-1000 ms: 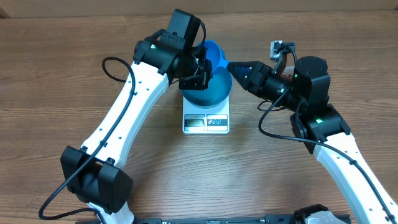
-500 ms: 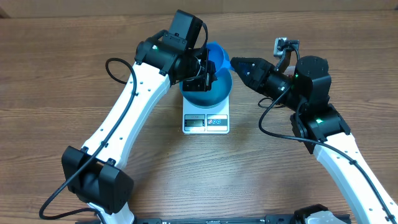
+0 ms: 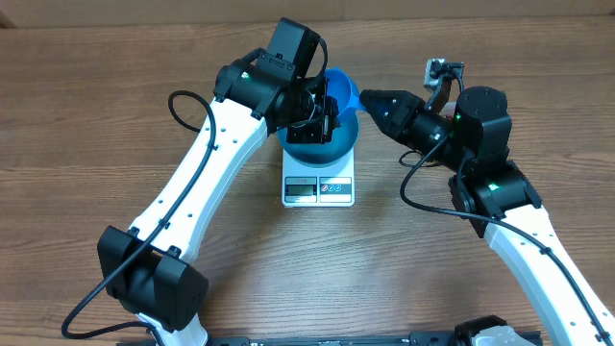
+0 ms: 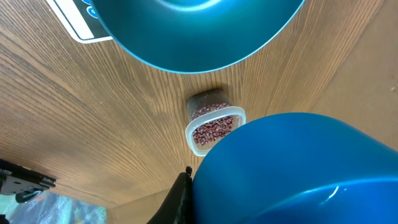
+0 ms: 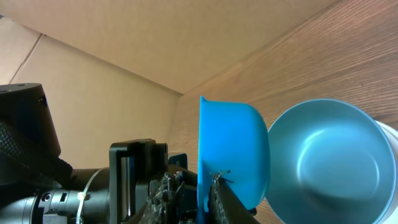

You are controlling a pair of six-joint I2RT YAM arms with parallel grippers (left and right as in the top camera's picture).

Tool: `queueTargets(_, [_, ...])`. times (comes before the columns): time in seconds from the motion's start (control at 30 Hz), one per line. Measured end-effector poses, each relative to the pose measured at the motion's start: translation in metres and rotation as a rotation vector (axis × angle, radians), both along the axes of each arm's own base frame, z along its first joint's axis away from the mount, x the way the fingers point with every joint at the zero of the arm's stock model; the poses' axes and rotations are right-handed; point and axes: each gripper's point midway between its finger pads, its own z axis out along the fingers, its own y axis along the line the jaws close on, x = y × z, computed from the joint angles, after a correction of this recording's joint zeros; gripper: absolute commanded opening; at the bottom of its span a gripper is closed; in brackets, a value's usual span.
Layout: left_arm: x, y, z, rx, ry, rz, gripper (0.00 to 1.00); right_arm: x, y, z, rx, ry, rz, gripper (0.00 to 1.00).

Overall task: Scoop item into bowl and weigh 150g on scale
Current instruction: 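Close the right gripper on the blue scoop handle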

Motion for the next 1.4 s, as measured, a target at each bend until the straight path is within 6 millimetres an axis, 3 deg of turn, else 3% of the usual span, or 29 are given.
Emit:
queueTargets(0.57, [0.0029,0.0034,-0.0013,0.020,-0.010,0.016,0.05,-0.0028,-0.0005,-0.0087,-0.010,0.040,0.001,0.13])
queueTargets(1.23, [0.0035,0.0031,-0.0010,0.018,-0.013,0.016,0.04,-0.0015,-0.0003,-0.0047,-0.005,0.022,0.000,0.12])
queueTargets(1.4, [0.0035,0.0031,-0.0010,0.018,-0.013,0.016,0.04,-0.0015,-0.0004,-0.0048,-0.005,0.023,0.000,0.04])
